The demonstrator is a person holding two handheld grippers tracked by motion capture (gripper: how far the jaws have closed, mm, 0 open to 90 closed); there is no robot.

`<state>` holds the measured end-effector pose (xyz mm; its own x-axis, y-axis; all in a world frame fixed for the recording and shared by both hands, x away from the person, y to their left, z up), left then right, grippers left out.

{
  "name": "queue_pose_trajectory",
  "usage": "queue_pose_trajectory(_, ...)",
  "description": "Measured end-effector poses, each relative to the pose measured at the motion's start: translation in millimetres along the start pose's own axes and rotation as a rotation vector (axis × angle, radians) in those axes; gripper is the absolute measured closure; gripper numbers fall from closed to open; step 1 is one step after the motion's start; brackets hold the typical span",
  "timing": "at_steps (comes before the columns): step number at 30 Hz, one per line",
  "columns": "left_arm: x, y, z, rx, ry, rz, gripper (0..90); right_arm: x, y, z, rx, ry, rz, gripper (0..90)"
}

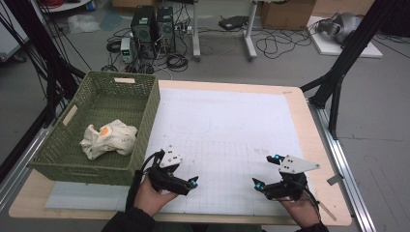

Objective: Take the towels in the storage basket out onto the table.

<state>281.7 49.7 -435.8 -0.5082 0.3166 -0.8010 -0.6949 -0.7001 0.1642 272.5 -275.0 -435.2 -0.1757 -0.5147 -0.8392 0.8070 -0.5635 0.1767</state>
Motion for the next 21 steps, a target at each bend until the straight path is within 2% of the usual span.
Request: queue_pose_trajectory(21, 1.8, 2.9, -1.0, 0.004, -0.013, -0.002, 3.7, -0.2, -0.9, -1.2, -0.003, -0.003, 0.012, 9.0)
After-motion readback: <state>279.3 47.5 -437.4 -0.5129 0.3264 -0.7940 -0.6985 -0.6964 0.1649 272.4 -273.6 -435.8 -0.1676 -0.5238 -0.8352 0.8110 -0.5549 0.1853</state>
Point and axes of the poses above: each handheld gripper's, and its own axes: z roughly backward along the jaws, x roughly out of its underside, y roughly to its right, the point moved 4 cm from there along -z, roughly forward along the jaws, and after that the axes turned 8 degrees about z, right-handed, at the moved point
